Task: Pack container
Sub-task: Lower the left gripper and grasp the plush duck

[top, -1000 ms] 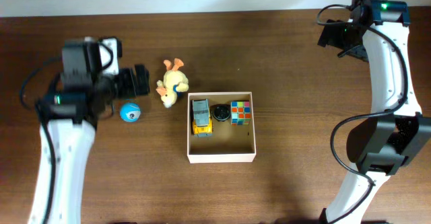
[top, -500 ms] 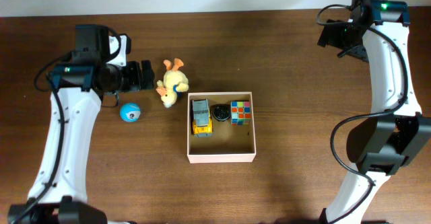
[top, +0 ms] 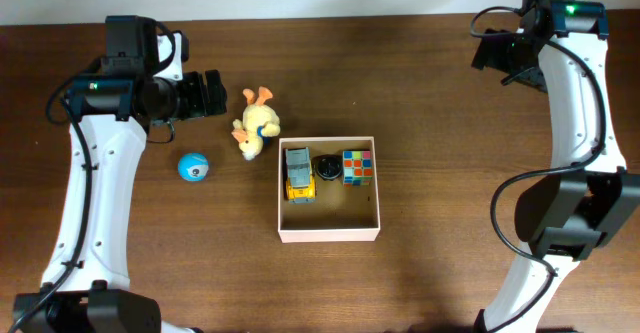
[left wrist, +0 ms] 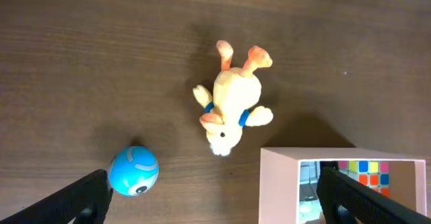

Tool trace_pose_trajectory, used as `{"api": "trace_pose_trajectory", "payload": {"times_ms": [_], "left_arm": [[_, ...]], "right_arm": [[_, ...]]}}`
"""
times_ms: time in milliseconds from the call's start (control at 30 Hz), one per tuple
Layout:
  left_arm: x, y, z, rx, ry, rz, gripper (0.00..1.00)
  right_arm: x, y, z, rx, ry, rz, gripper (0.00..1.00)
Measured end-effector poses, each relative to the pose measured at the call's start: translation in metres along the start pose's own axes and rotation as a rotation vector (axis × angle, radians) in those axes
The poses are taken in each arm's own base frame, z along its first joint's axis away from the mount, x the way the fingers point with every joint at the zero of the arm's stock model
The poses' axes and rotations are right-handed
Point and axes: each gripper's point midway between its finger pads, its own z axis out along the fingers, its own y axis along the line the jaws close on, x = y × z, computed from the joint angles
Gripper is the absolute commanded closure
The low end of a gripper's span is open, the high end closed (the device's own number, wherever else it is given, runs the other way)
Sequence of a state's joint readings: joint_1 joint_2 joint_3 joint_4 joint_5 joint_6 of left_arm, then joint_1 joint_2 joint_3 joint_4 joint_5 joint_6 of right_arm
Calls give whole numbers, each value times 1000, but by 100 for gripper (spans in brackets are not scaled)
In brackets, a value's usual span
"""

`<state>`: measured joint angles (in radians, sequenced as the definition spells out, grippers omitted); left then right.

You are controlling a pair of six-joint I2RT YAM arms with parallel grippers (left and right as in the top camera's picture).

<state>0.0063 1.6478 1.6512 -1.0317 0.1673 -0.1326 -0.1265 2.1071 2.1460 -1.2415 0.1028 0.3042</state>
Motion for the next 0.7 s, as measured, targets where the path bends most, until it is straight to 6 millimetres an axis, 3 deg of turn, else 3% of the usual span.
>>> {"api": "trace_pose_trajectory", "payload": {"times_ms": [233, 500, 700], "left_arm": [[-7, -7, 0, 40, -28, 3, 1], [-47, -22, -2, 116, -184, 40, 1], [-56, -21, 30, 115, -157, 38, 1]], "right_arm": [[0, 0, 0, 0, 0, -1, 1], [0, 0, 0, 0, 0, -1, 1], [0, 0, 0, 0, 0, 0, 1]]}}
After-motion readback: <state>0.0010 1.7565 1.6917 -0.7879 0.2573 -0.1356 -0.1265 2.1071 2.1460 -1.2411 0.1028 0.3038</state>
